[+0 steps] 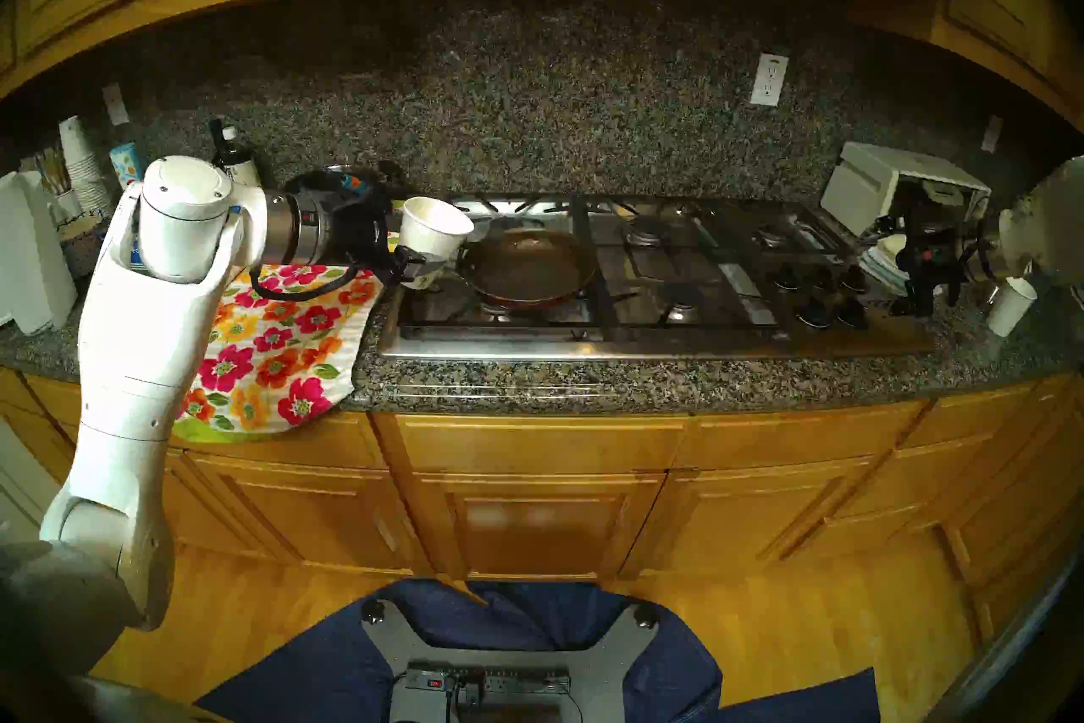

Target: Pick up the water cup, pour water into the pot, turn on the stove

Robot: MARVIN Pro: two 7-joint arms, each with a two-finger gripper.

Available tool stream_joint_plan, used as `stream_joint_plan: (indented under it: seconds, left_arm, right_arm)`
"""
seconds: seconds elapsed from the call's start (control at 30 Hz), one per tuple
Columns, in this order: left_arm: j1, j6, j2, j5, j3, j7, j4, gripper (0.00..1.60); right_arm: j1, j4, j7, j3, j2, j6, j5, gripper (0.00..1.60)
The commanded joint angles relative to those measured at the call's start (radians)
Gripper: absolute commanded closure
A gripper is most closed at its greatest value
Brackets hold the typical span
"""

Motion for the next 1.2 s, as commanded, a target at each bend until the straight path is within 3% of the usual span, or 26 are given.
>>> stream_joint_plan:
  seconds: [0.0,0.67,1.17]
  left_arm:
    - [-0.066,0.006,0.05,-0.041,0.024,-0.099,-0.045,0.4]
    - [-0.175,0.065,0.11,-0.147,0.159,-0.049,0.027,0.4]
    - [-0.262,0.062,0.139,-0.17,0.238,-0.021,0.061,0.46]
  right_arm:
    - [0.024,0.02,-0.01,0.002,-0.007,0.002,0.005,0.0]
    - [0.024,0.019,-0.009,0.003,-0.007,0.002,0.005,0.0]
    - [0.024,0.019,-0.009,0.003,-0.008,0.002,0.005,0.0]
